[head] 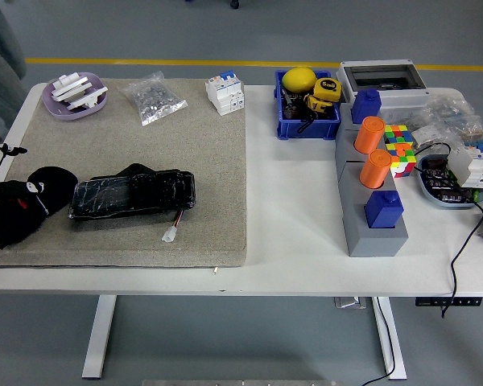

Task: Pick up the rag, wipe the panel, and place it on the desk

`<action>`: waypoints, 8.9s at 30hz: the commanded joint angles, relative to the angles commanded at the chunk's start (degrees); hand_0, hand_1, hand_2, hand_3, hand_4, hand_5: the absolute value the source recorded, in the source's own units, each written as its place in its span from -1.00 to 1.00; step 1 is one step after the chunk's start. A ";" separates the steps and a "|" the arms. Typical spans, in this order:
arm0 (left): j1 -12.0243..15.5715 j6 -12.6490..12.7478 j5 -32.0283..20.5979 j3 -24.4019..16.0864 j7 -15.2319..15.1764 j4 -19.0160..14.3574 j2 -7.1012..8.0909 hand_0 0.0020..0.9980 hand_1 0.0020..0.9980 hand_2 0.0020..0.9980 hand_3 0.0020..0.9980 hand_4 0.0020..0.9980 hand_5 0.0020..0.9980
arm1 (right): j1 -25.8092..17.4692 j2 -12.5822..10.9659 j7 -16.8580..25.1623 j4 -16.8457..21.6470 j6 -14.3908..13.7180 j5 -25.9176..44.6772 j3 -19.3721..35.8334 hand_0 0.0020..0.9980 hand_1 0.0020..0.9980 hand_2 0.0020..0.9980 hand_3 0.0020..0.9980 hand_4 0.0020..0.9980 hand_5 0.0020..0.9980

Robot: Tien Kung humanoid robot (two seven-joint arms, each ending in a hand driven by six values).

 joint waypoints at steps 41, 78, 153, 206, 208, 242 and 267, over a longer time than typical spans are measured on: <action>-1.63 6.60 -1.62 7.65 -0.15 5.41 -0.76 -0.54 -0.56 0.00 0.01 -0.51 -1.00 | 0.23 -0.50 -0.53 0.00 -0.32 -2.79 2.73 0.43 -0.48 0.26 0.26 1.00 0.17; 11.80 18.81 -6.38 -1.43 7.83 -18.86 -6.60 -0.66 -0.83 -0.09 -0.20 -0.67 -1.00 | 0.16 -0.46 -0.56 0.00 -0.28 -4.14 4.78 0.43 -0.48 0.26 0.26 1.00 0.17; -0.67 14.49 -2.70 20.55 17.55 -16.30 -9.45 -0.66 -0.81 -0.07 -0.15 -0.64 -1.00 | -0.06 -1.07 -0.16 0.00 -0.04 -3.71 3.87 0.43 -0.48 0.26 0.26 1.00 0.18; 2.00 16.50 -1.82 14.66 18.20 -16.36 -6.93 -0.65 -0.81 -0.09 -0.17 -0.67 -1.00 | -0.36 -1.25 -0.49 0.00 -0.04 -4.37 4.65 0.43 -0.48 0.26 0.27 1.00 0.19; 1.25 16.48 -1.74 15.90 18.31 -16.28 -7.18 -0.65 -0.81 -0.09 -0.17 -0.67 -1.00 | -0.33 -1.26 -0.49 0.00 -0.04 -4.39 4.65 0.43 -0.48 0.26 0.27 1.00 0.19; -7.61 16.37 -4.95 32.77 18.91 -17.12 -12.70 -0.65 -0.80 -0.08 -0.16 -0.66 -1.00 | -0.08 -1.42 -0.57 0.00 0.06 -3.48 3.13 0.43 -0.48 0.26 0.27 1.00 0.19; 1.13 16.59 -0.95 21.24 18.96 -17.16 -8.93 -0.64 -0.79 -0.08 -0.16 -0.68 -1.00 | -0.35 -1.55 -0.47 0.00 0.16 -3.01 2.89 0.43 -0.48 0.26 0.27 1.00 0.19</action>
